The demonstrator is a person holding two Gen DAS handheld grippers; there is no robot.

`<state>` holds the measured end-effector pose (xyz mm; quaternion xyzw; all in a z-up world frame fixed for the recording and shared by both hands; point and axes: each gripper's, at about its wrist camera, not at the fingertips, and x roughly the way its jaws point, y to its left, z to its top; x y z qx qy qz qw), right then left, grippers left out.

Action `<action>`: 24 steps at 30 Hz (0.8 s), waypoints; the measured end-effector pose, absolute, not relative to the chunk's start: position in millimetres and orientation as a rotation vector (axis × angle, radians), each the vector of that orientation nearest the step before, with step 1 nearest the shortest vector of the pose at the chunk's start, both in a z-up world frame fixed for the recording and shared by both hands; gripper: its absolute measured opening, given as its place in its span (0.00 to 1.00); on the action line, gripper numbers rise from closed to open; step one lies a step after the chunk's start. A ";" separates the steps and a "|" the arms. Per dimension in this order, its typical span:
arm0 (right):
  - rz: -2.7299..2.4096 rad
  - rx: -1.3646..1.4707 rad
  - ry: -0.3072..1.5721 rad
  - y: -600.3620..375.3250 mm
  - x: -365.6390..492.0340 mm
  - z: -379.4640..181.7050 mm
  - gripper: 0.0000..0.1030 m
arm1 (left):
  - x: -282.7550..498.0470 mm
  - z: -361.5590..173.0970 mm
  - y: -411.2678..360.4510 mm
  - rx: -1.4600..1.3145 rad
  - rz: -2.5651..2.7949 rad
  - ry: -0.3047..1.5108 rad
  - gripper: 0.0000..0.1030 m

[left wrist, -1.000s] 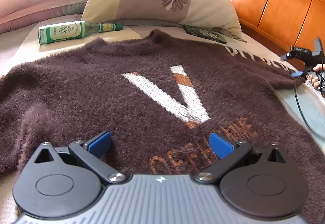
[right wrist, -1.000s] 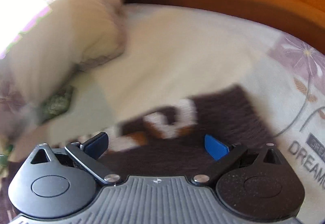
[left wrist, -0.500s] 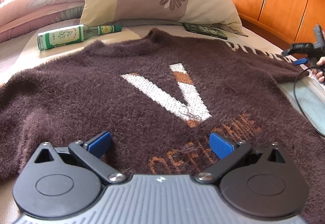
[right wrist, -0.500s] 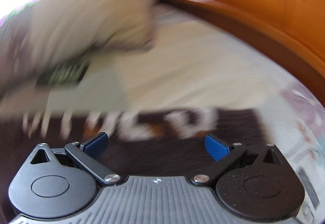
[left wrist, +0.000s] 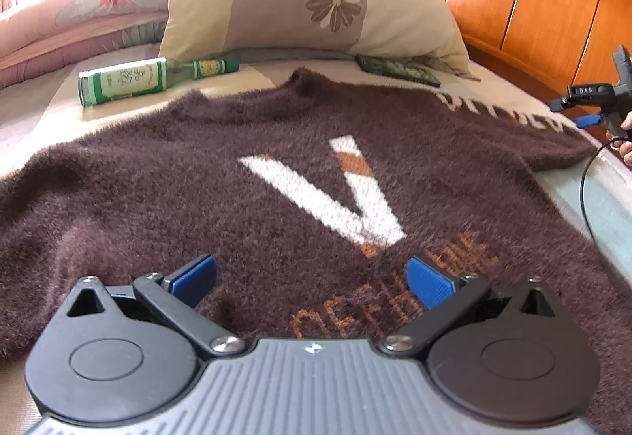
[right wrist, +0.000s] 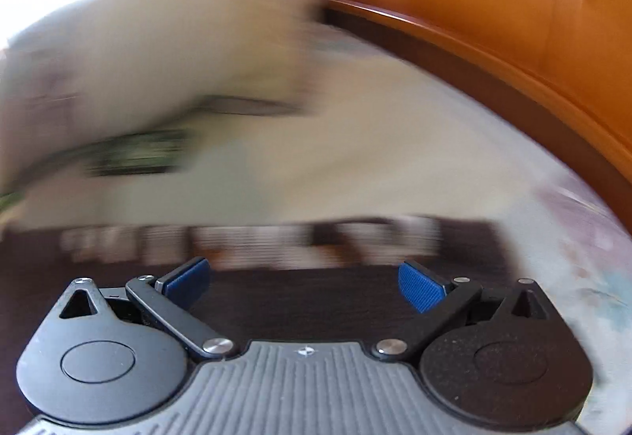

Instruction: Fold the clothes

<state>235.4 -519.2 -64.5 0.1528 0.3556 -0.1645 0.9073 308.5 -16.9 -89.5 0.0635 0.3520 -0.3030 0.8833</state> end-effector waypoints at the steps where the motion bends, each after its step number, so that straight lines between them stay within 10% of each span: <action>1: -0.259 0.291 0.724 -497.4 239.8 -60.5 1.00 | 308.1 -88.3 -16.0 0.132 -0.631 0.727 0.99; 10: 0.147 -0.021 0.760 -346.0 296.1 -102.6 1.00 | 309.3 -82.5 -4.4 0.112 -0.621 0.714 0.99; 24: 0.040 0.062 0.839 -416.1 218.7 -106.0 1.00 | 313.0 -87.6 -5.0 0.084 -0.642 0.738 0.99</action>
